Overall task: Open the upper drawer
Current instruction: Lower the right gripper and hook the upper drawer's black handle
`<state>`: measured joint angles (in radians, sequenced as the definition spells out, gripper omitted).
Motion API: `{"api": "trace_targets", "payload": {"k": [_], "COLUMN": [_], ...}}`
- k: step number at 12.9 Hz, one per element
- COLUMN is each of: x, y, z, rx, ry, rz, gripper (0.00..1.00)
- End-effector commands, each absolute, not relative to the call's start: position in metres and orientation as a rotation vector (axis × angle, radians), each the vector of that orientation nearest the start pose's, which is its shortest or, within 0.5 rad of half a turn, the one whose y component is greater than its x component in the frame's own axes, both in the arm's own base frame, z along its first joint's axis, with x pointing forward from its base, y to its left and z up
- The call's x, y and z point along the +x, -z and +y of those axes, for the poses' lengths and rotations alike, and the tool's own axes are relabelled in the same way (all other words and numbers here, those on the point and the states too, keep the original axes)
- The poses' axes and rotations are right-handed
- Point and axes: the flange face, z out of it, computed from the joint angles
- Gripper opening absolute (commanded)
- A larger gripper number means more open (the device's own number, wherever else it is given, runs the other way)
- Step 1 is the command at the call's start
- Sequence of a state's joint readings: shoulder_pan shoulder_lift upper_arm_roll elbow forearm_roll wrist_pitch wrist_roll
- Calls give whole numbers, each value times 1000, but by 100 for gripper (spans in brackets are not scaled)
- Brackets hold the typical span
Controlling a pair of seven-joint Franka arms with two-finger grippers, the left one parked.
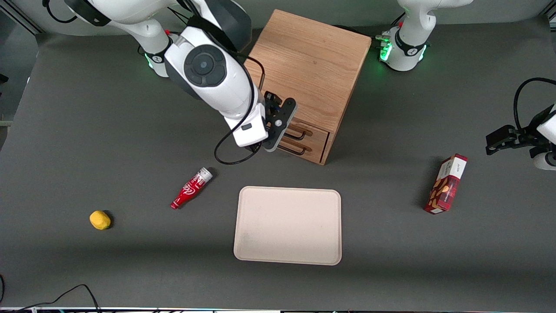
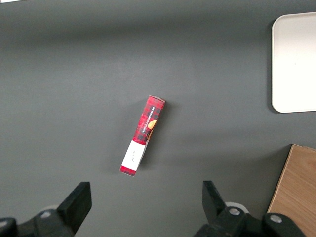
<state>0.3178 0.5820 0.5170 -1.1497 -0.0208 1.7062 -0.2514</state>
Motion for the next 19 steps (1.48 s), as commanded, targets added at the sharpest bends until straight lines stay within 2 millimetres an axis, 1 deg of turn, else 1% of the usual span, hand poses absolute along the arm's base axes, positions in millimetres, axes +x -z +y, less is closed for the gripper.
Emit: {"api": "trace_targets", "payload": {"k": [1,3,6,7,9,11,13,15,19], "x": [559,559,555,551,548,538,533,536,568], "y": [-482,-464,-448,-441,-429,-414,-404,-403,-402], "z": [451,454,456,459,457,461,463,460,424], "rx": [-2484,-2485,-2489,-2485,-2487,-2487,-2485,-2475,-2444], "ry": [-33,-12,-26,-38,-42,-21,-7,3,44], "rz": [-1392,-1389,-1403,-1410,-1406,-1413,-1415,-1442,-1503], "gripper": [100,100,100,100,100,100,100,100,100]}}
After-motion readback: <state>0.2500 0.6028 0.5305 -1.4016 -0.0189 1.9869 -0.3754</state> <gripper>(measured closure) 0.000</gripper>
